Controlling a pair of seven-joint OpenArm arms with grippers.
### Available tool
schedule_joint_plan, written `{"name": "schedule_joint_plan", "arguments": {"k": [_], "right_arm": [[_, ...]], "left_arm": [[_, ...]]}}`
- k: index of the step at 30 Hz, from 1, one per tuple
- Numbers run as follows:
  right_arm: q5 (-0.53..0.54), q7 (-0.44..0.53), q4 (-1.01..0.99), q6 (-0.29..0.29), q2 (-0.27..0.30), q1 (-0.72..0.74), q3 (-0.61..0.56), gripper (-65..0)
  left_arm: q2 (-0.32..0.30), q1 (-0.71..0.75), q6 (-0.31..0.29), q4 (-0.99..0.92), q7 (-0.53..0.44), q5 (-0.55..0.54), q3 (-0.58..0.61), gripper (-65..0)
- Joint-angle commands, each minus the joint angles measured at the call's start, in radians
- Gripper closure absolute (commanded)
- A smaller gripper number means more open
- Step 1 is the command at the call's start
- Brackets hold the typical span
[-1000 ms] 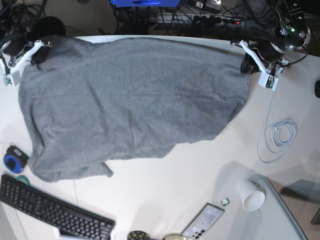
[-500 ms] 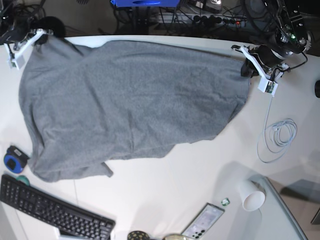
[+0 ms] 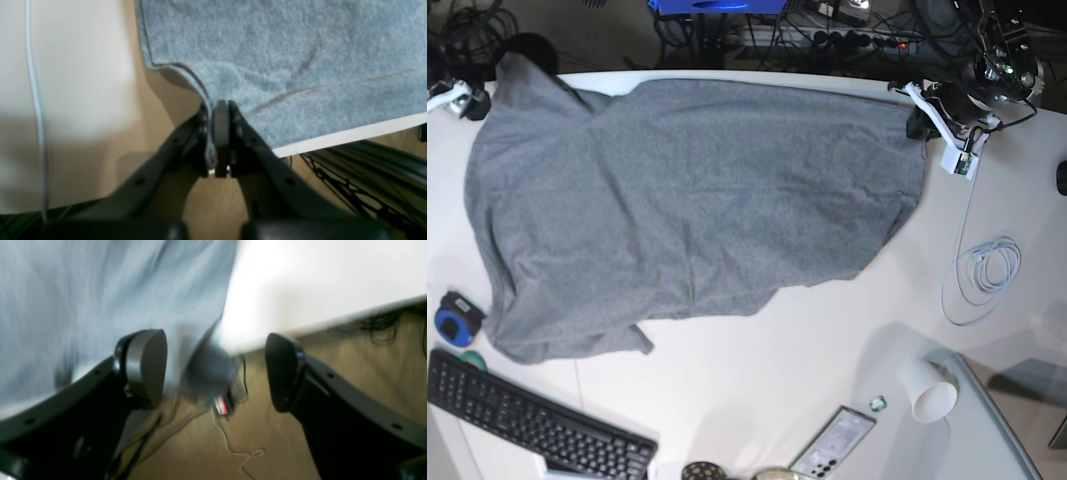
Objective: Layout the t-shirt on the table in an organized manner, then fold the t-shirt properly
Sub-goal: 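Lift the shirt edge slightly with both grippers and drag it outward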
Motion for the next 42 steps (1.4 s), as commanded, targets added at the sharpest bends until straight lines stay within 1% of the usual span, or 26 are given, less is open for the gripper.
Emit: {"name": "schedule_joint_plan", "arguments": {"k": [1, 5, 9, 12, 18, 19, 20, 21, 23, 25, 26, 29, 31, 38, 42], "right_arm": [[0.015, 0.013, -0.016, 0.006, 0.035, 0.029, 0.0, -43.8], [0.015, 0.024, -0.225, 0.007, 0.118, 0.149, -0.072, -44.1], [0.015, 0.081, -0.384, 0.007, 0.161, 0.21, -0.122, -44.6], [0.016, 0.102, -0.418, 0.007, 0.169, 0.211, -0.171, -44.6], [0.019, 0.104, -0.418, 0.007, 0.158, 0.211, -0.24, -43.7], [0.019, 0.104, -0.414, 0.007, 0.158, 0.208, -0.247, -42.2], [0.019, 0.104, -0.412, 0.007, 0.158, 0.207, -0.248, -39.0], [0.019, 0.104, -0.412, 0.007, 0.158, 0.207, -0.248, -34.2], [0.019, 0.104, -0.414, 0.007, 0.158, 0.207, -0.245, -20.9], [0.019, 0.104, -0.414, 0.007, 0.158, 0.207, -0.242, -5.3], [0.019, 0.104, -0.414, 0.007, 0.158, 0.208, -0.242, 0.0], [0.019, 0.102, -0.414, 0.007, 0.159, 0.21, -0.245, -1.8], [0.019, 0.102, -0.414, 0.007, 0.159, 0.21, -0.245, -0.6], [0.019, 0.102, -0.418, 0.007, 0.159, 0.211, -0.248, -0.5], [0.019, 0.1, -0.418, 0.007, 0.159, 0.211, -0.248, -0.5]], "left_arm": [[-0.007, 0.002, -0.005, 0.015, -0.014, -0.011, -0.003, 0.0], [-0.002, -0.001, -0.005, 0.015, -0.014, -0.011, 0.002, 0.0], [-0.002, 0.001, -0.005, 0.015, -0.014, -0.011, -0.003, 0.0], [-0.002, 0.004, -0.005, 0.015, -0.014, -0.011, -0.006, 0.0], [-0.002, -0.002, -0.005, -0.011, -0.015, -0.011, -0.006, 0.0], [-0.002, -0.002, -0.005, -0.012, -0.015, -0.011, -0.006, 0.0], [-0.002, -0.002, -0.005, -0.012, -0.015, -0.011, -0.004, 0.0], [-0.002, -0.002, -0.005, -0.012, -0.015, -0.011, -0.004, 0.0], [-0.002, -0.002, -0.005, -0.012, -0.015, -0.011, -0.006, 0.0], [-0.002, -0.001, -0.005, -0.012, -0.015, -0.011, -0.006, 0.0], [-0.002, 0.001, -0.005, -0.012, -0.015, -0.011, -0.006, 0.0], [-0.002, 0.004, -0.005, -0.012, -0.015, -0.011, -0.006, 0.0], [-0.002, 0.005, -0.005, -0.012, -0.014, -0.011, -0.007, 0.0], [-0.001, 0.028, -0.005, -0.018, -0.009, -0.012, -0.007, 0.0], [-0.002, 0.031, -0.005, -0.092, -0.012, -0.012, -0.024, 0.0]]}}
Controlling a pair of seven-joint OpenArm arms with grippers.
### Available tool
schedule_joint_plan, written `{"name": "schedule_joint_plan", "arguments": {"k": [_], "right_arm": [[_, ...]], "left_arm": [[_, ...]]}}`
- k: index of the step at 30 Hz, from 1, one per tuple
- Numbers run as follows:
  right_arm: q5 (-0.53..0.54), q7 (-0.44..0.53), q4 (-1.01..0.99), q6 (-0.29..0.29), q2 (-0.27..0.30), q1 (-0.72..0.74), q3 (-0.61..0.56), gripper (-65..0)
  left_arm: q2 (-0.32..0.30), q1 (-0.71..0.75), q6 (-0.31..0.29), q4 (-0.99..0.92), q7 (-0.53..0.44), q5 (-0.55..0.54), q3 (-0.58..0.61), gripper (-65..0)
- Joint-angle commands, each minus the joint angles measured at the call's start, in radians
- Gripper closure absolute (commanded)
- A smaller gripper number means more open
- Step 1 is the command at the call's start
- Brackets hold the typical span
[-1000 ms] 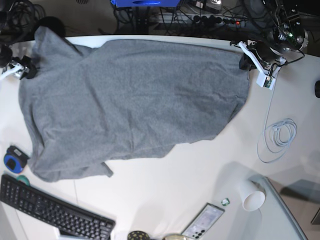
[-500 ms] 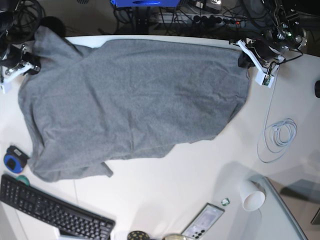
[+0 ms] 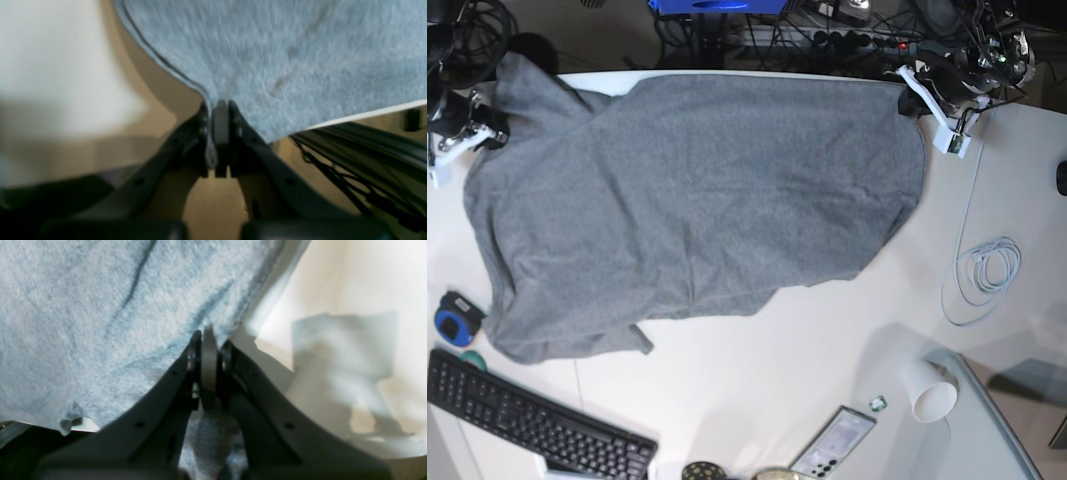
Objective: Layout the t-shirt on the table in an organized manner, then fold the t-shirt properly
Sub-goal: 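Lift the shirt edge slightly with both grippers and drag it outward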
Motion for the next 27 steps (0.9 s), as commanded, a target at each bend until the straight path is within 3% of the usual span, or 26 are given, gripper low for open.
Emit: {"name": "schedule_joint_plan", "arguments": {"k": [1, 5, 14, 17, 20, 24, 27], "right_arm": [[-0.008, -0.012, 0.006, 0.002, 0.013, 0.001, 0.0, -0.5], [-0.008, -0.012, 0.006, 0.002, 0.013, 0.001, 0.0, -0.5], [-0.008, -0.015, 0.011, 0.002, 0.013, 0.001, 0.0, -0.5], [-0.008, -0.017, 0.011, 0.002, 0.013, -0.001, 0.0, -0.5], [-0.008, -0.017, 0.017, 0.003, 0.013, -0.004, 0.0, -0.5], [-0.007, -0.017, 0.124, 0.074, 0.011, -0.047, 0.002, -0.5], [-0.005, -0.05, 0.215, 0.086, 0.01, -0.073, 0.008, -0.5]], "left_arm": [[-0.01, 0.003, -0.005, -0.006, -0.009, -0.003, -0.029, 0.0], [-0.01, -0.023, -0.005, -0.072, -0.009, -0.009, -0.08, 0.0], [-0.01, -0.037, -0.005, -0.086, -0.008, -0.011, -0.077, 0.0], [-0.01, -0.035, -0.007, -0.086, -0.008, -0.011, -0.074, -7.2], [-0.01, -0.035, -0.008, -0.08, -0.008, -0.011, -0.072, 0.0], [-0.01, -0.035, -0.01, -0.075, -0.004, -0.012, -0.071, 0.0], [-0.017, -0.037, -0.013, -0.046, -0.004, -0.012, -0.071, 0.0]]}}
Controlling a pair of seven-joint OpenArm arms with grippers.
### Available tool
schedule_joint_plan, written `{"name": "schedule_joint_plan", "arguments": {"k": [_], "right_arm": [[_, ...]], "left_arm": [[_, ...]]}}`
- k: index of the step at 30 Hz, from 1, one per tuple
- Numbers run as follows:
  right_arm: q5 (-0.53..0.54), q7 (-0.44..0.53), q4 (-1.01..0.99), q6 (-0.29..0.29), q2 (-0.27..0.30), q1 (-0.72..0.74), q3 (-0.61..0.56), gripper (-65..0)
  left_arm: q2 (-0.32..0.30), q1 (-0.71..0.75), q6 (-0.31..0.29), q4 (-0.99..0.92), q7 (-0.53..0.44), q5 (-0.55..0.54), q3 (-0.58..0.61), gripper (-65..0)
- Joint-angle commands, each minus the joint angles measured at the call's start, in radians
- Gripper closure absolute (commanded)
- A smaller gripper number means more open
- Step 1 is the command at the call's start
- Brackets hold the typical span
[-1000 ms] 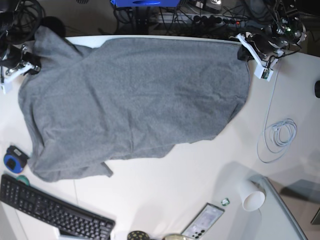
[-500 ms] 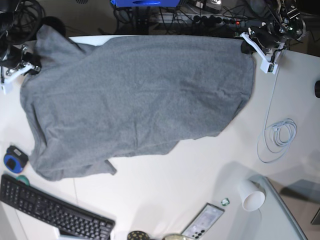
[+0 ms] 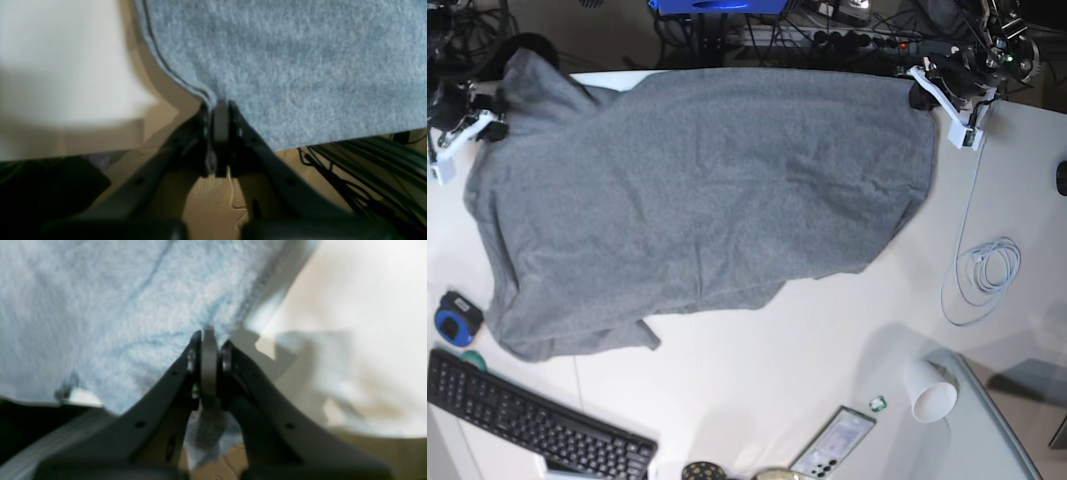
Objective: Layout the t-shirt on the table in an organized manner, then fold the t-shirt properly
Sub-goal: 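Lift the shirt edge slightly with both grippers and drag it outward, then raise the shirt high with both grippers and swing it over the table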
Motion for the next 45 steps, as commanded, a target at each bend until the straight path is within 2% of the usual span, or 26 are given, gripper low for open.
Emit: {"name": "schedule_joint_plan", "arguments": {"k": [1, 5, 8, 12, 16, 18, 21, 26, 29, 34, 41, 45], "right_arm": [[0.02, -0.002, 0.044, 0.012, 0.02, 0.004, 0.007, -0.5], [0.02, -0.072, 0.151, 0.013, 0.02, 0.009, 0.009, -0.5], [0.02, -0.138, 0.237, 0.01, 0.021, 0.072, 0.007, -0.5], [0.017, -0.246, 0.257, 0.009, 0.03, 0.216, 0.007, -0.5], [0.014, -0.319, 0.251, 0.009, 0.052, 0.366, -0.002, -0.5], [0.013, -0.343, 0.24, 0.009, 0.057, 0.443, -0.003, -0.5], [0.013, -0.352, 0.231, 0.007, 0.076, 0.534, -0.005, -0.5], [0.013, -0.342, 0.139, 0.007, 0.119, 0.646, -0.077, -0.6], [0.013, -0.314, 0.079, 0.007, 0.124, 0.704, -0.103, -0.6], [0.013, -0.257, 0.025, 0.007, 0.162, 0.804, -0.18, -0.6], [0.011, -0.243, -0.03, 0.007, 0.198, 0.966, -0.236, -0.6], [-0.038, -0.245, -0.03, 0.007, 0.215, 1.04, -0.258, -0.6]], "left_arm": [[-0.015, 0.0, -0.009, 0.052, -0.016, -0.014, -0.001, 0.0], [-0.015, -0.002, -0.009, 0.176, -0.016, -0.013, -0.001, 0.0], [-0.018, -0.066, -0.006, 0.26, 0.0, -0.004, -0.001, 0.0], [-0.05, -0.206, -0.006, 0.291, 0.143, -0.004, -0.001, 0.0], [-0.086, -0.365, -0.007, 0.296, 0.209, -0.004, 0.002, 0.0], [-0.113, -0.45, -0.003, 0.292, 0.239, -0.004, 0.05, 0.0], [-0.144, -0.551, 0.002, 0.289, 0.265, -0.004, 0.14, 0.0], [-0.146, -0.677, 0.12, 0.266, 0.259, -0.004, 0.263, 0.0], [-0.162, -0.761, 0.161, 0.188, 0.255, -0.004, 0.312, 0.0], [-0.193, -0.922, 0.214, 0.027, 0.169, -0.004, 0.378, 0.0], [-0.219, -1.157, 0.227, -0.125, 0.156, -0.004, 0.463, 0.0], [-0.219, -1.26, 0.227, -0.154, 0.156, -0.004, 0.489, 0.0]]}}
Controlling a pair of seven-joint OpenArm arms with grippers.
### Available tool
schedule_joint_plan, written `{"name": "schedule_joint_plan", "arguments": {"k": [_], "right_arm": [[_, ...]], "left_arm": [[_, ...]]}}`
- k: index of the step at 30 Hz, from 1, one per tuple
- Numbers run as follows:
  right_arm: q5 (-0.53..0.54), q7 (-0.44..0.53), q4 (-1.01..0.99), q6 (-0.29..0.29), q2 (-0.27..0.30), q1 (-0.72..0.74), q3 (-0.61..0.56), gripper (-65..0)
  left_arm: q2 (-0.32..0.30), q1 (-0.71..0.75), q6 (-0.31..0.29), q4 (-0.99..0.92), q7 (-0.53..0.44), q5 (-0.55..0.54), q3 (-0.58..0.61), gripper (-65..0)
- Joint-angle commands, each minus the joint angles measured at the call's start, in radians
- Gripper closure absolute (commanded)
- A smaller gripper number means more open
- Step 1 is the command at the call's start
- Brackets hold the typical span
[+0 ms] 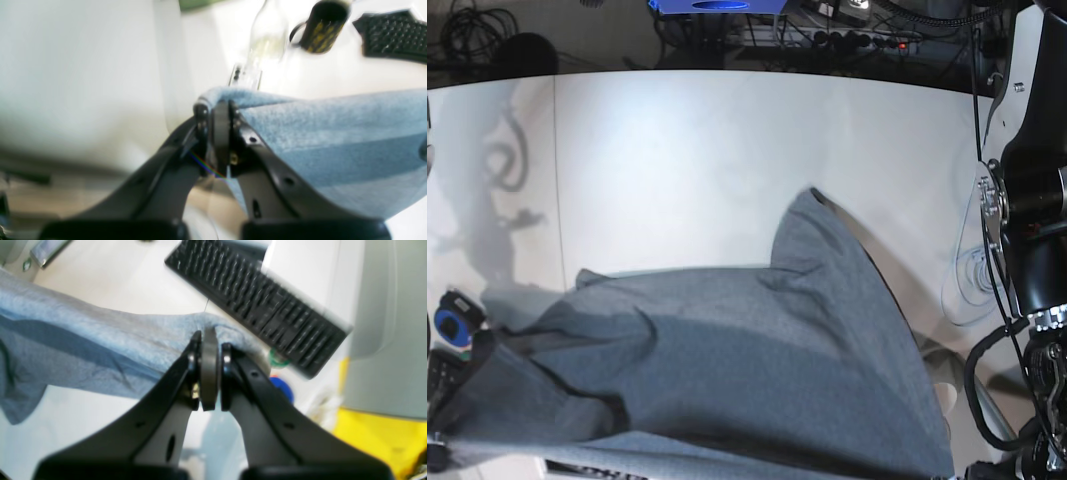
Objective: Layout the t-shirt on the table in an organized manner, then fold the t-shirt properly
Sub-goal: 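Raise the shirt high with both grippers and swing it over the table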
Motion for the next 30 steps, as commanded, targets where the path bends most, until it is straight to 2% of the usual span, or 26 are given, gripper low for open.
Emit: {"name": "schedule_joint_plan", "arguments": {"k": [1, 7, 11, 16, 20, 30], "right_arm": [[-0.016, 0.027, 0.018, -0.003, 0.026, 0.049, -0.003, -0.6], [-0.064, 0.028, 0.018, 0.0, 0.029, 0.155, -0.029, -0.6], [-0.084, 0.028, 0.018, 0.0, 0.029, 0.218, -0.031, -0.5], [-0.113, 0.031, 0.018, 0.0, 0.029, 0.289, -0.031, -0.5], [-0.147, 0.094, 0.018, 0.004, 0.029, 0.324, -0.031, -0.5], [-0.145, 0.186, 0.018, 0.006, 0.031, 0.418, -0.051, -0.5]], "left_arm": [[-0.012, -0.058, 0.008, 0.011, -0.026, 0.007, -0.004, 0.0], [0.018, -0.181, 0.008, -0.035, -0.037, 0.114, 0.01, 0.0], [0.043, -0.233, 0.008, -0.057, -0.089, 0.157, 0.01, 0.0], [0.063, -0.311, 0.008, -0.103, -0.1, 0.16, 0.01, 0.0], [0.084, -0.376, 0.008, -0.12, -0.1, 0.16, 0.01, 0.0], [0.078, -0.417, 0.008, -0.109, -0.092, 0.152, 0.001, 0.0]]}}
